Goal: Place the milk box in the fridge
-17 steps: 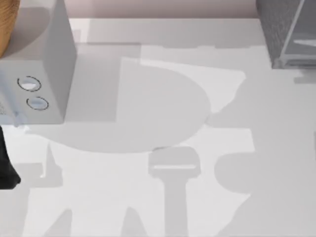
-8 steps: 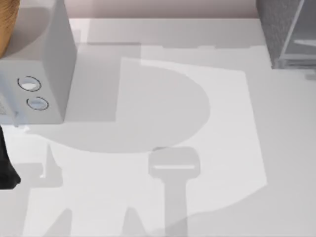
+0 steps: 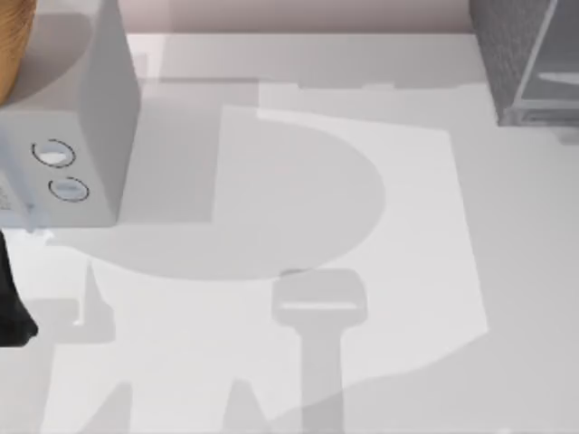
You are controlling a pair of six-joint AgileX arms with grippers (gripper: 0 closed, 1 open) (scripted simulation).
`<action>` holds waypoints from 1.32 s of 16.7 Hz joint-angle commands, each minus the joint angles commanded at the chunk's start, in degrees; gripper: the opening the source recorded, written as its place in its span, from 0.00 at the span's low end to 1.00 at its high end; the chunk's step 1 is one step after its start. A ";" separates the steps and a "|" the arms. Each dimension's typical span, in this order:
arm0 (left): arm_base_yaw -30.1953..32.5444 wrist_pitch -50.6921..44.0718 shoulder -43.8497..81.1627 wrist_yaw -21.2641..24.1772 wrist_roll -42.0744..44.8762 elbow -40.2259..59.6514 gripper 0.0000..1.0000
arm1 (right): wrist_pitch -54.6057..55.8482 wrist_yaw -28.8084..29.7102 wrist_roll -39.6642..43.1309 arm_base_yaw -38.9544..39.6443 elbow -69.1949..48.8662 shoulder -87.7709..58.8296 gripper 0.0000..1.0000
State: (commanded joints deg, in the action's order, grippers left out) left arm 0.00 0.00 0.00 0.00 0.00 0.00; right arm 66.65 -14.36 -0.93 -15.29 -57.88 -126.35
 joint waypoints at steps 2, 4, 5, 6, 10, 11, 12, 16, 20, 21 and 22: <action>0.00 0.00 0.00 0.00 0.00 0.00 1.00 | -3.15 0.37 0.06 0.54 -4.36 -2.51 0.00; 0.00 0.00 0.00 0.00 0.00 0.00 1.00 | -5.82 0.71 0.06 1.15 -10.70 -4.61 0.00; 0.00 0.00 0.00 0.00 0.00 0.00 1.00 | -7.09 0.89 0.04 1.42 -14.50 -5.48 0.00; 0.00 0.00 0.00 0.00 0.00 0.00 1.00 | -8.54 1.09 0.02 1.65 -18.48 -6.36 0.00; 0.00 0.00 0.00 0.00 0.00 0.00 1.00 | -16.21 2.37 0.07 2.28 -30.97 -10.93 0.00; 0.00 0.00 0.00 0.00 0.00 0.00 1.00 | -17.78 2.73 0.09 2.51 -32.63 -12.00 0.00; 0.00 0.00 0.00 0.00 0.00 0.00 1.00 | -18.84 3.01 0.11 2.73 -33.69 -12.83 0.00; 0.00 0.00 0.00 0.00 0.00 0.00 1.00 | -19.34 3.16 0.12 2.87 -34.17 -13.24 0.00; 0.00 0.00 0.00 0.00 0.00 0.00 1.00 | -19.34 3.16 0.12 2.87 -34.17 -13.24 0.23; 0.00 0.00 0.00 0.00 0.00 0.00 1.00 | -19.34 3.16 0.12 2.87 -34.17 -13.24 0.30; 0.00 0.00 0.00 0.00 0.00 0.00 1.00 | -19.34 3.16 0.12 2.87 -34.17 -13.24 0.38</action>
State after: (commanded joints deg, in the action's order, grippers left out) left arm 0.00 0.00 0.00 0.00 0.00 0.00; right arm 47.31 -11.20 -0.82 -12.43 -92.04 -139.59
